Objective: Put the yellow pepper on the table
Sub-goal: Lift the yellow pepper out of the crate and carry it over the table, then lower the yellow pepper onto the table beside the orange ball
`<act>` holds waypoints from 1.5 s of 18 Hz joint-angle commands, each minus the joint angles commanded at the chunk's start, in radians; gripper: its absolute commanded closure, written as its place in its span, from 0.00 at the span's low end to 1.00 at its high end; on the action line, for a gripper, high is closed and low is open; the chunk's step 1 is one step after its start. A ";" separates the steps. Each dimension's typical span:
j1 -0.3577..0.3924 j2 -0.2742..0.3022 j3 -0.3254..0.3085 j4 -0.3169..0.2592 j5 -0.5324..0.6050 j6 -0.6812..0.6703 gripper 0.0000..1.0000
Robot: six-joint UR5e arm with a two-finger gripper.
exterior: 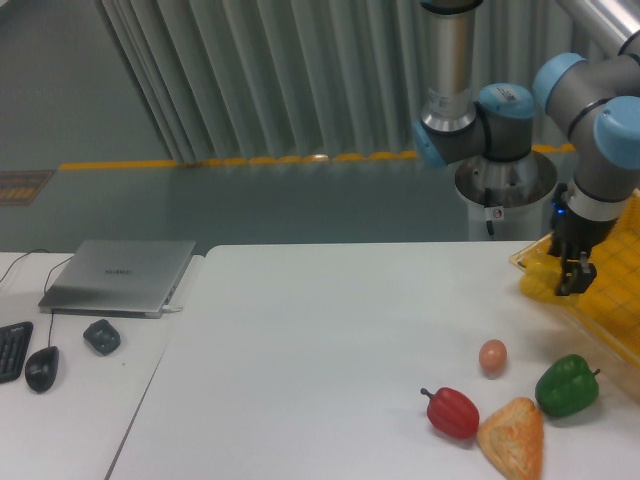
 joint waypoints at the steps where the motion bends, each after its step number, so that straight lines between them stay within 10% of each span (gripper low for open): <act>1: -0.011 0.000 0.000 0.032 -0.021 -0.048 0.57; 9: -0.170 -0.038 -0.009 0.160 0.048 -0.447 0.57; 17: -0.331 -0.098 -0.055 0.251 0.207 -0.588 0.56; 27: -0.353 -0.141 -0.081 0.322 0.264 -0.616 0.54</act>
